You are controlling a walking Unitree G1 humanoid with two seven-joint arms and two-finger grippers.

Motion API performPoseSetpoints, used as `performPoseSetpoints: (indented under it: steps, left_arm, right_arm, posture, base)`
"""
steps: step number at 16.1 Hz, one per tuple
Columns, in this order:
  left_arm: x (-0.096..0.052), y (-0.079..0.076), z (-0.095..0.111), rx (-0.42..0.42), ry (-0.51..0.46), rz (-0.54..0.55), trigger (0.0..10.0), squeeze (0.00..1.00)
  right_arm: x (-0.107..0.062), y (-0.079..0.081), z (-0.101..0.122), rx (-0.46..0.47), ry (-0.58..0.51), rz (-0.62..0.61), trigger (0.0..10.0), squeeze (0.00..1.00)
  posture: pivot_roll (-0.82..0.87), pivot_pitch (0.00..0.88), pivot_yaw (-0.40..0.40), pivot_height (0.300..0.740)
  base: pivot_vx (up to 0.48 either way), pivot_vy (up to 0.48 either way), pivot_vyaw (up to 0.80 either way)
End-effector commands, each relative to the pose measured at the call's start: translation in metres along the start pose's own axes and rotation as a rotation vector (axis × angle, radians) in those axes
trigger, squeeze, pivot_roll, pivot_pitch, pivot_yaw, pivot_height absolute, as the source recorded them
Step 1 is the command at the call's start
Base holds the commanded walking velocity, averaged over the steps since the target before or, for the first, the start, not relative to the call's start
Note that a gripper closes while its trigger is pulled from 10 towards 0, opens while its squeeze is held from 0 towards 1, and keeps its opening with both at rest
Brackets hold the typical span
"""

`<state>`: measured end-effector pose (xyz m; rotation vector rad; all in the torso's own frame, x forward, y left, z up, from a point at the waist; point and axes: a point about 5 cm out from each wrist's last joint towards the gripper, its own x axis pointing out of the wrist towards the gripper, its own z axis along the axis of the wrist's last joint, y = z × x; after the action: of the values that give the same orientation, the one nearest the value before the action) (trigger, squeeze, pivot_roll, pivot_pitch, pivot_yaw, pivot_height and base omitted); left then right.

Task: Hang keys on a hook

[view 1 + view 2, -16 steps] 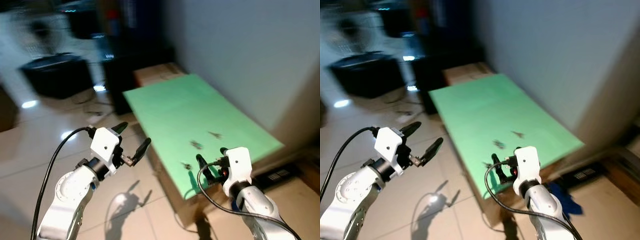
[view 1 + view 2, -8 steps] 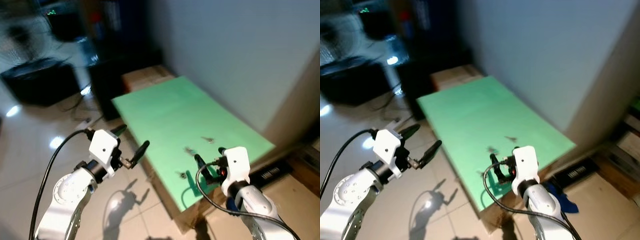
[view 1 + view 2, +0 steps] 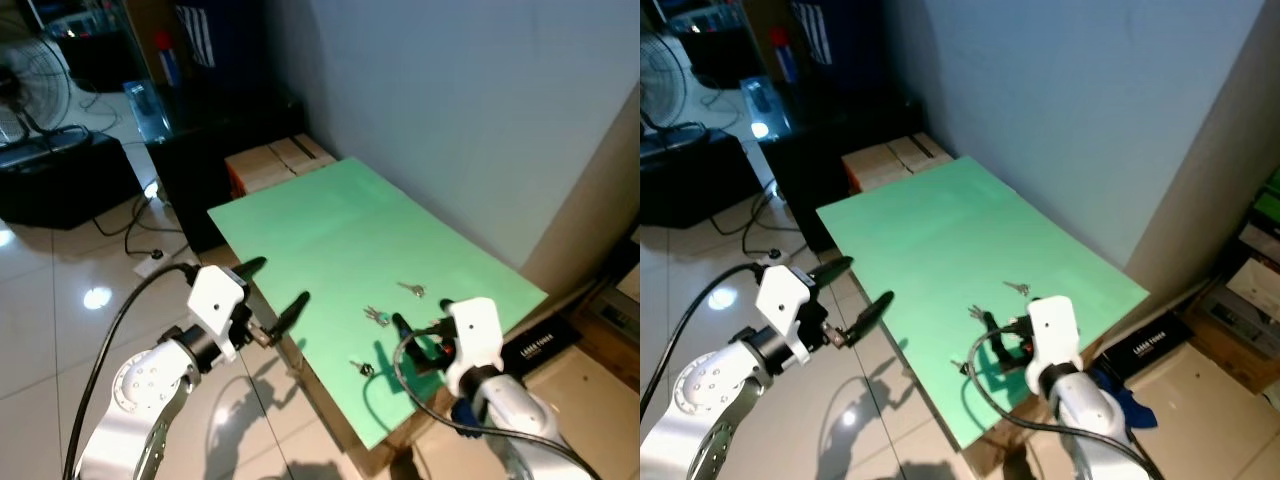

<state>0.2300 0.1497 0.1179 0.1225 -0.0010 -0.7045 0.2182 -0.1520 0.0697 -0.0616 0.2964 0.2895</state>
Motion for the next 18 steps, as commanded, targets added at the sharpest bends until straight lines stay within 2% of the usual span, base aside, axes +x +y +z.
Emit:
performPoseSetpoints:
  steps: [1,3,5,7,8,9,10,12,13,14,16,18]
  left_arm:
    - [-0.004,0.000,0.002,0.014,0.004,-0.019,10.0,0.00]
    - [-0.007,0.002,0.001,0.018,0.011,-0.021,10.0,0.00]
    - [-0.008,0.004,0.001,0.024,0.020,-0.027,10.0,0.00]
    - [-0.010,0.003,0.002,0.020,0.035,-0.063,10.0,0.00]
    - [-0.012,0.003,0.003,0.021,0.042,-0.074,10.0,0.00]
    - [-0.013,0.002,0.003,0.024,0.052,-0.085,10.0,0.00]
    - [-0.013,0.002,0.003,0.028,0.065,-0.102,10.0,0.00]
    - [-0.017,0.000,0.005,0.013,0.091,-0.134,10.0,0.00]
    - [-0.022,-0.003,0.005,-0.007,0.109,-0.160,10.0,0.00]
    - [-0.026,-0.006,0.003,-0.026,0.129,-0.180,10.0,0.00]
    - [-0.031,-0.010,0.000,-0.026,0.156,-0.194,10.0,0.00]
    - [-0.029,-0.011,0.002,-0.039,0.147,-0.171,10.0,0.00]
  right_arm:
    - [0.001,0.001,0.001,0.002,0.000,0.007,10.0,0.00]
    - [0.003,0.001,-0.001,-0.016,0.019,0.011,10.0,0.00]
    - [0.011,0.000,-0.003,-0.085,0.046,0.041,10.0,0.00]
    - [0.029,0.001,-0.005,-0.120,0.103,0.118,10.0,0.00]
    - [0.037,0.000,-0.008,-0.130,0.131,0.134,10.0,0.74]
    - [0.045,-0.002,-0.011,-0.121,0.161,0.146,10.0,1.00]
    - [0.057,-0.002,-0.014,-0.116,0.186,0.172,10.0,1.00]
    - [0.073,0.009,-0.011,-0.142,0.207,0.287,10.0,1.00]
    - [0.079,0.014,-0.007,-0.148,0.207,0.330,10.0,0.32]
    - [0.082,0.018,-0.003,-0.146,0.202,0.364,10.0,0.00]
    - [0.087,0.026,0.000,-0.146,0.203,0.412,10.0,0.00]
    - [0.090,0.037,-0.003,-0.175,0.275,0.491,10.0,0.00]
  posture:
    - [-0.03,0.000,0.057,0.740]
    - [-0.03,0.000,0.056,0.740]
    - [-0.04,0.000,0.071,0.740]
    - [-0.04,0.031,0.082,0.740]
    - [-0.03,0.052,0.082,0.740]
    - [-0.02,0.069,0.082,0.740]
    - [-0.01,0.088,0.083,0.740]
    - [0.02,0.133,0.078,0.740]
    - [0.03,0.150,0.072,0.740]
    - [0.04,0.156,0.069,0.740]
    - [0.04,0.156,0.069,0.740]
    - [0.04,0.160,0.027,0.740]
  base:
    - [0.000,0.000,0.00]
    - [0.000,0.000,0.00]
    - [0.000,0.000,0.00]
    - [0.000,0.000,0.00]
    - [0.000,0.000,0.00]
    - [0.000,0.000,0.00]
    - [0.000,0.000,0.00]
    - [0.000,0.000,0.00]
    - [0.000,0.000,0.00]
    - [0.000,0.000,0.00]
    - [0.000,0.000,0.00]
    - [0.000,0.000,0.00]
